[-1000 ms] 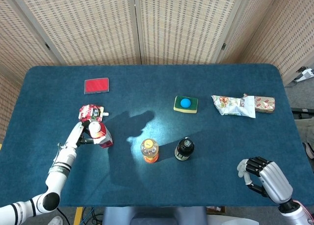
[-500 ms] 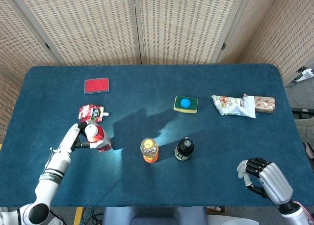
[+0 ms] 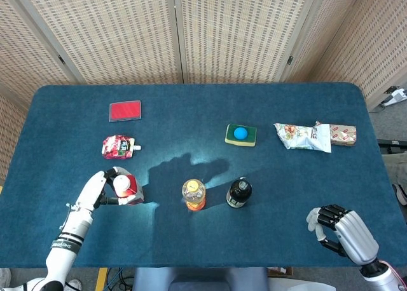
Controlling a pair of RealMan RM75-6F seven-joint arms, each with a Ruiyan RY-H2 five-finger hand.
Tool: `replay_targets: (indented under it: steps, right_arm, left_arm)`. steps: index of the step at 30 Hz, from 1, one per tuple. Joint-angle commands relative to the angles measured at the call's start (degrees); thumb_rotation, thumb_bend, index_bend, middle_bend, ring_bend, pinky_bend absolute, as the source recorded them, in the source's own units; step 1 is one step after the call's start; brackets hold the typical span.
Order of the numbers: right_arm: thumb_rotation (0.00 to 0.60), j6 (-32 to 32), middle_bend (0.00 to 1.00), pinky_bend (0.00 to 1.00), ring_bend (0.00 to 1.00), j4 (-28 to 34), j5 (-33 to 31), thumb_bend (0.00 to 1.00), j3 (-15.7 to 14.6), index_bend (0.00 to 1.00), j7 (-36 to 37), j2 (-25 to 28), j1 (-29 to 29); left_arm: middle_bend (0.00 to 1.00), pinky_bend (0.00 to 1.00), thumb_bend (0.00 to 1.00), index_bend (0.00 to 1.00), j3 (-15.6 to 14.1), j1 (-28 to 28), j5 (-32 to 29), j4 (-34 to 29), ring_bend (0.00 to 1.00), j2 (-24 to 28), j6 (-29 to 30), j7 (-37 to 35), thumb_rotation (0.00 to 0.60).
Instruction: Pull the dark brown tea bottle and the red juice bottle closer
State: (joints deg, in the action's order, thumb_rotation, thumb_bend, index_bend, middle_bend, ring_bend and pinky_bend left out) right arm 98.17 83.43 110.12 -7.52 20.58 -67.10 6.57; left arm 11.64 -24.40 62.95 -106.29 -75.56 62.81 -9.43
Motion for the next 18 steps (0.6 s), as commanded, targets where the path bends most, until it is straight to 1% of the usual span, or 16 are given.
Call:
replay_targets:
  steps: [1,9,18]
  right_arm:
    - [0.6,-0.02,0.51,0.52,0.47,-0.01,0.02,0.27,-0.01,0.6,-0.04,-0.03,-0.01]
    - [0.6,-0.2,0.51,0.52,0.47,0.01,-0.05,0.27,-0.02,0.6,-0.08,-0.02,0.05]
    - [0.6,-0.37,0.51,0.52,0.47,-0.05,-0.15,0.27,-0.02,0.6,0.11,0.04,0.12]
  left_arm:
    - [0.44,0.52,0.07,0.53,-0.64,0.31,0.69,-0.06,0.42,-0.71,0.48,0.35,0.6]
    - [0.44,0.52,0.07,0.53,-0.51,-0.18,1.23,2.69,0.41,-3.89,1.39,1.29,0.6]
    - [0.44,0.52,0.07,0.53,-0.8,-0.46,0.9,3.41,0.41,-5.37,1.16,2.29,0.6]
